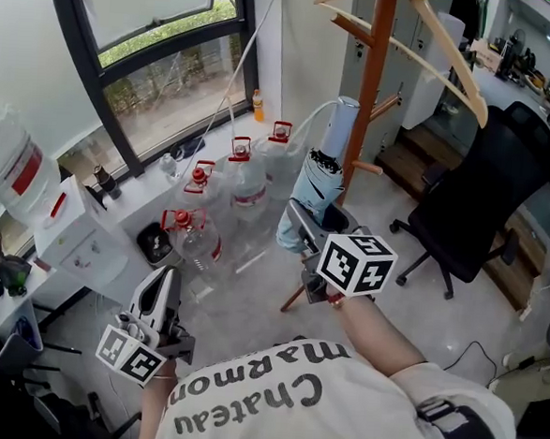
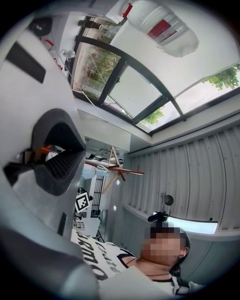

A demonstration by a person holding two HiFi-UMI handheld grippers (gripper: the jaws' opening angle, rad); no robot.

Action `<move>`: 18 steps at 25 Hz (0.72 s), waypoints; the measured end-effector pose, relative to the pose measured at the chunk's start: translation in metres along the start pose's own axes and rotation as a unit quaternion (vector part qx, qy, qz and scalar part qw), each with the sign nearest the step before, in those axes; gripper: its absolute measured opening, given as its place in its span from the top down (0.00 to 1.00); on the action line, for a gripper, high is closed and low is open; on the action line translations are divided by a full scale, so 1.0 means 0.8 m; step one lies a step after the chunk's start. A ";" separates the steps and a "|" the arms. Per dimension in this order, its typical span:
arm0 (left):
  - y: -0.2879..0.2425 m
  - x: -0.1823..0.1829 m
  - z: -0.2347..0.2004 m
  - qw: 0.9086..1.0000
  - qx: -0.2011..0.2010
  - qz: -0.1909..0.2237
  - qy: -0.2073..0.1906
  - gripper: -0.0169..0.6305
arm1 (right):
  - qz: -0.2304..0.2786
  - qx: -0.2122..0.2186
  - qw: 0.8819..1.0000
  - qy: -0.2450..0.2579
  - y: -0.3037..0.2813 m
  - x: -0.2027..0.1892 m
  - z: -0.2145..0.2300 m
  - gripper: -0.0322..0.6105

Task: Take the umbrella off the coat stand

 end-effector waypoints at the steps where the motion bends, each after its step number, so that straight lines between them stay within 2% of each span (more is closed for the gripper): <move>1: 0.004 0.001 0.001 1.000 0.000 -0.001 0.001 0.94 | -0.002 0.001 1.000 -0.001 0.003 -0.002 -0.005 0.53; 18: 0.064 -0.004 0.019 0.999 -0.016 -0.032 0.009 0.94 | -0.025 0.017 0.999 -0.016 0.063 -0.045 -0.088 0.53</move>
Point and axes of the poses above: the fingertips, and each gripper's own axes: y backward along the fingers, z to its right, x out of its top, the point moved 7 cm from there along y, backward along the fingers, and after that the axes turned 10 degrees about y, right-handed, at the moved point
